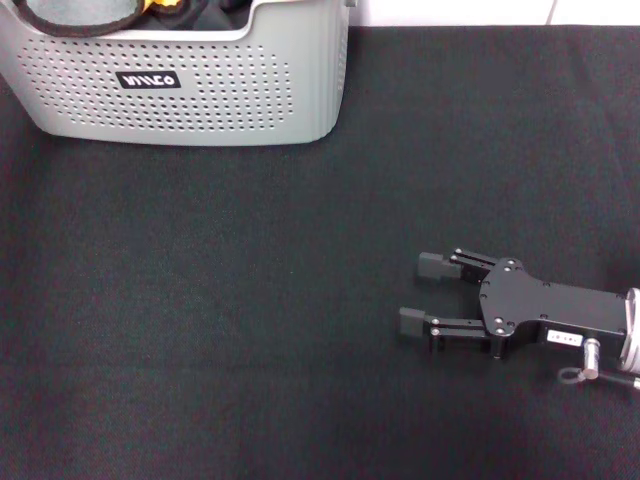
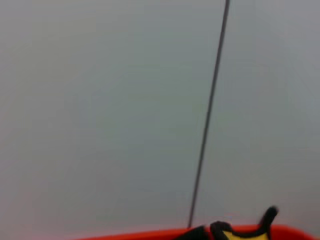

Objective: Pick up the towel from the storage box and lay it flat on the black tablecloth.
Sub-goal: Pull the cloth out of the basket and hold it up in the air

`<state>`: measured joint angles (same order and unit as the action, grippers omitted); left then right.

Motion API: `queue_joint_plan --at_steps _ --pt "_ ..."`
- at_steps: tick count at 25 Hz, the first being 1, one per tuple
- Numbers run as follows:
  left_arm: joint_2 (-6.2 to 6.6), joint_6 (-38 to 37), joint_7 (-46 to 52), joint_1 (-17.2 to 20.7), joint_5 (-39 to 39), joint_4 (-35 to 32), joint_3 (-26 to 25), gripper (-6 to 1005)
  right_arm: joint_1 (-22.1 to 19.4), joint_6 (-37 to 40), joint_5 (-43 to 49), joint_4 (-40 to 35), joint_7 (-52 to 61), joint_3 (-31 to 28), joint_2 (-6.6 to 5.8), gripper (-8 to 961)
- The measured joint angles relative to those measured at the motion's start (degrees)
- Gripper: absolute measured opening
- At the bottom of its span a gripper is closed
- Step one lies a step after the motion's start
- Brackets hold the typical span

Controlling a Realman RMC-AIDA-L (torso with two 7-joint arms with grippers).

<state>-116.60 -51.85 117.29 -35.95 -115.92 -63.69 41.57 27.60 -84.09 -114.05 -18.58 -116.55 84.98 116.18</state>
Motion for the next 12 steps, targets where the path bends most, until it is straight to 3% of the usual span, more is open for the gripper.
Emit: queue_joint_plan --at_steps 5,12 --pt "0.33 -6.29 -2.72 3.16 10.07 -2.87 -0.01 15 -1.00 -0.93 -1.07 -0.04 -1.52 0.00 0.00 869" --pt "0.34 -21.00 -7.84 8.03 27.77 -7.58 -0.05 20 -1.52 -2.87 -3.82 -0.65 -3.77 -0.79 -0.38 868"
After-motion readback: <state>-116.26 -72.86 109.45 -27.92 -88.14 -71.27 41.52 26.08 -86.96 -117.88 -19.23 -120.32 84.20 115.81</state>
